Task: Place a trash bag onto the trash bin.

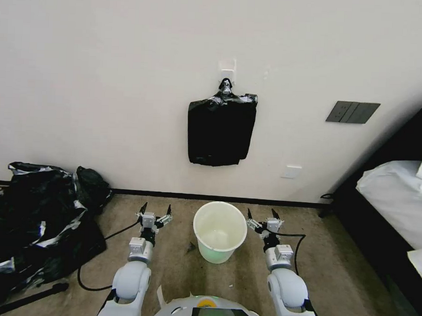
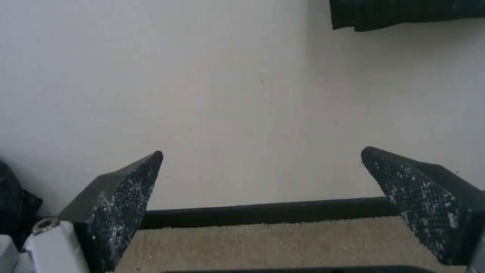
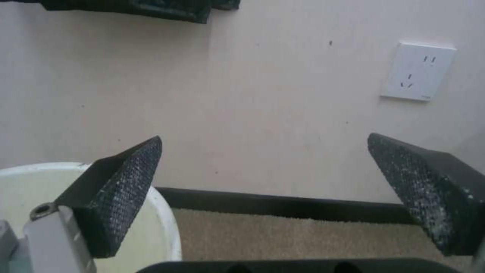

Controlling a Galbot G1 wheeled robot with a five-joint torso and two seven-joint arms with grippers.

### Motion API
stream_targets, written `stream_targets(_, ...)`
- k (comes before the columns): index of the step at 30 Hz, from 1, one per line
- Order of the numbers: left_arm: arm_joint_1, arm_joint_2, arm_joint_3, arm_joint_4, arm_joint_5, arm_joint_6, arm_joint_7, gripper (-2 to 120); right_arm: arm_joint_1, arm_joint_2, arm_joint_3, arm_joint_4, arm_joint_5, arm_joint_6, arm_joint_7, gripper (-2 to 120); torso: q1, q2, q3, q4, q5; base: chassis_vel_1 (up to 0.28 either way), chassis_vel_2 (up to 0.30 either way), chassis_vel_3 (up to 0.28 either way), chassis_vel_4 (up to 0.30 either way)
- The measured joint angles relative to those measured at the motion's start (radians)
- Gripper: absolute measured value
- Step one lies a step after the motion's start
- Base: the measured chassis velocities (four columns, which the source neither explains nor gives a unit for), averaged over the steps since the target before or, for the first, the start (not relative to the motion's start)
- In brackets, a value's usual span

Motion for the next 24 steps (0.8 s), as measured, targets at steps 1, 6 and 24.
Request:
stream_targets(1, 0.0, 0.0, 0.0, 0.0, 0.0, 0.0, 0.0, 100, 0.0, 0.0, 0.0, 0.0, 0.0, 0.0, 0.0, 100, 0.0, 0.0, 0.0, 0.0, 0.0, 0.0, 0.0, 0.0, 0.0)
stream_targets(6, 0.0, 0.0, 0.0, 0.0, 0.0, 0.0, 0.0, 100, 0.0, 0.0, 0.0, 0.0, 0.0, 0.0, 0.0, 100, 0.0, 0.0, 0.0, 0.0, 0.0, 0.0, 0.0, 0.0, 0.0)
stream_targets(24, 0.0, 0.0, 0.0, 0.0, 0.0, 0.0, 0.0, 100, 0.0, 0.0, 0.0, 0.0, 0.0, 0.0, 0.0, 100, 0.0, 0.0, 0.0, 0.0, 0.0, 0.0, 0.0, 0.0, 0.0)
